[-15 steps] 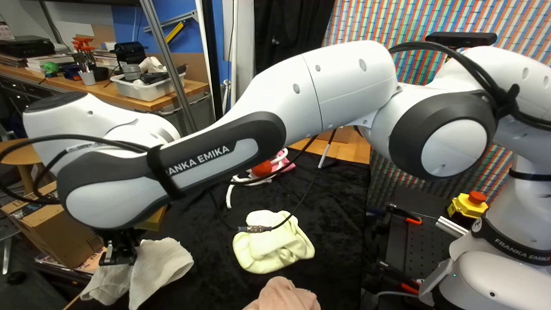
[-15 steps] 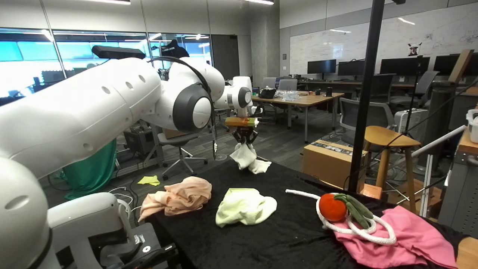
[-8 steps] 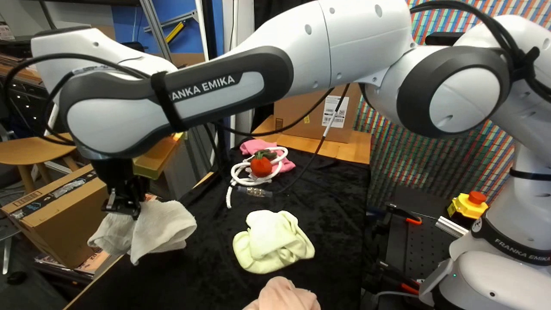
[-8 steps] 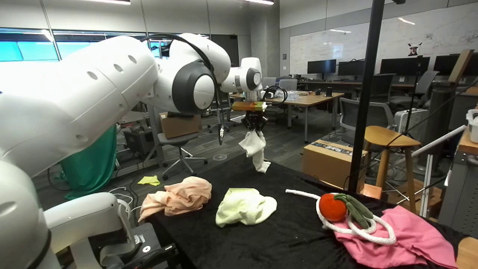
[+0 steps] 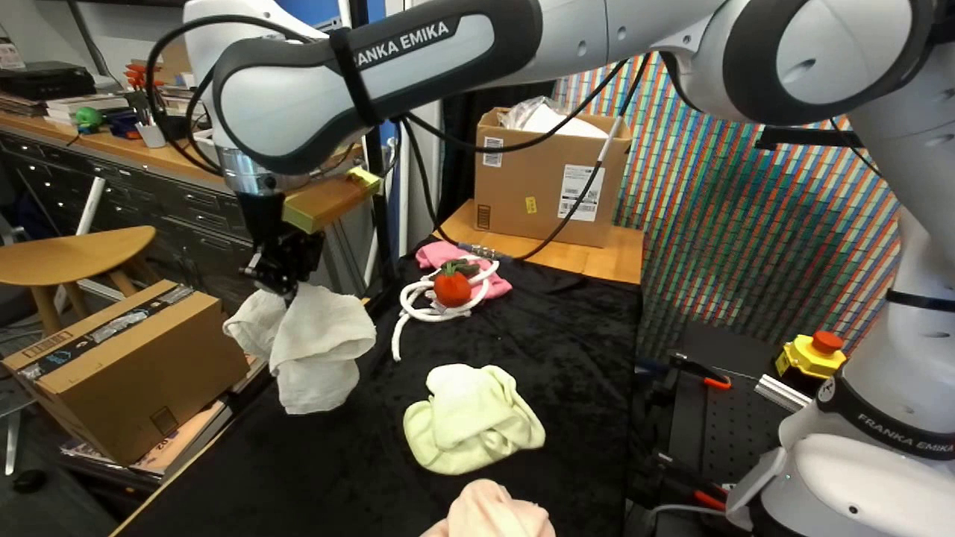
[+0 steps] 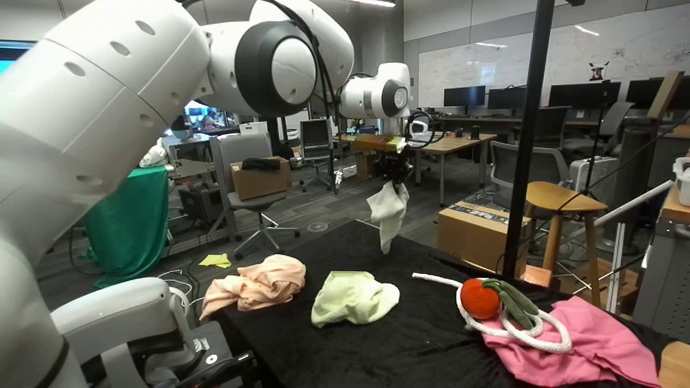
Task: One by one, move every item on the table to the right back of the table.
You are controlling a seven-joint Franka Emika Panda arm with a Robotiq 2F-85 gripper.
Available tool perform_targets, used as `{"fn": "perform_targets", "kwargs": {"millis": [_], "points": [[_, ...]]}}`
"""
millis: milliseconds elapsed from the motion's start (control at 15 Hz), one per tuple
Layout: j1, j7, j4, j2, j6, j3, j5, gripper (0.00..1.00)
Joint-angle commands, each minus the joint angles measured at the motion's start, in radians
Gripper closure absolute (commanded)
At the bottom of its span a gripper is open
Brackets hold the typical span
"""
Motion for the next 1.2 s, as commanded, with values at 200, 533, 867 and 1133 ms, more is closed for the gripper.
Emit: {"fn": "perform_targets", "kwargs": {"millis": [200, 533, 867, 1133], "points": [[-0.077, 0.114, -0.372, -0.258, 0.141, -0.045, 0.100, 0.89], [-0.079, 0.262, -0.611, -0.404, 0.250, -0.130, 0.142, 0.89], [-0.077, 0.445, -0.870, -0.533, 0.404, -0.198, 0.127, 0.89], [-0.068, 0.645, -1.007, -0.581, 0.539, -0.255, 0.061, 0.89]]}}
